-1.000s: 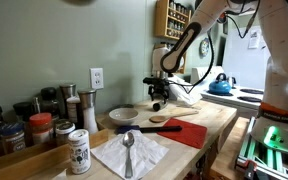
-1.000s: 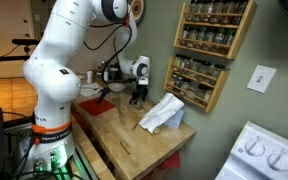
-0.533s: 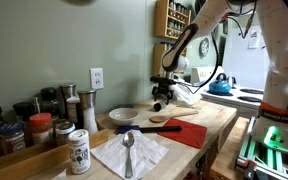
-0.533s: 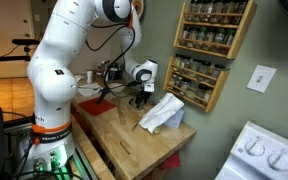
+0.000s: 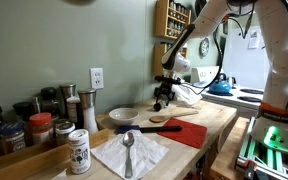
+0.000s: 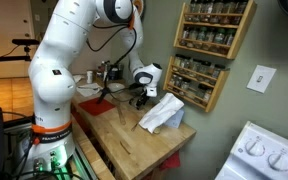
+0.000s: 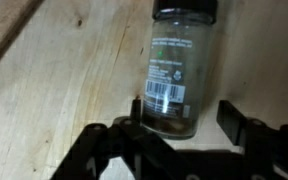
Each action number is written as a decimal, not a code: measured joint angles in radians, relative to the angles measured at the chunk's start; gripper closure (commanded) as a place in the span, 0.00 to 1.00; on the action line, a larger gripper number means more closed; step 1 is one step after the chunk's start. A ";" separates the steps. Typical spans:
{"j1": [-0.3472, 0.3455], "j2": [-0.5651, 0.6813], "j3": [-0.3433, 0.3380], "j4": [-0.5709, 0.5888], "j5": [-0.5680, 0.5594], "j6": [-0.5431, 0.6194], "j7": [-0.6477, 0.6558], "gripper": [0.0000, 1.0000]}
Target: Place the jar on the right side of the counter upside down
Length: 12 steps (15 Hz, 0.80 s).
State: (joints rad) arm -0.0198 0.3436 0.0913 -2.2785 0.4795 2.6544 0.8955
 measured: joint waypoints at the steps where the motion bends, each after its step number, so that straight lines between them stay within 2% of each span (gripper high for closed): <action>1: -0.005 0.002 0.001 0.000 0.029 -0.008 -0.039 0.29; 2: -0.011 0.004 0.002 0.000 0.058 -0.017 -0.080 0.29; 3: -0.017 0.005 0.002 0.000 0.085 -0.027 -0.118 0.11; 6: -0.033 0.010 0.002 0.001 0.156 -0.058 -0.217 0.01; 7: -0.037 0.011 0.000 0.002 0.180 -0.071 -0.250 0.03; 8: -0.042 0.012 -0.001 0.003 0.207 -0.084 -0.284 0.19; 9: -0.047 0.013 -0.002 0.004 0.235 -0.100 -0.319 0.28; 11: -0.055 0.014 -0.007 0.008 0.286 -0.137 -0.387 0.40; 12: -0.058 0.014 -0.012 0.011 0.306 -0.159 -0.418 0.50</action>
State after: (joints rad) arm -0.0776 0.3573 0.0796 -2.2670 0.7855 2.4955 0.4776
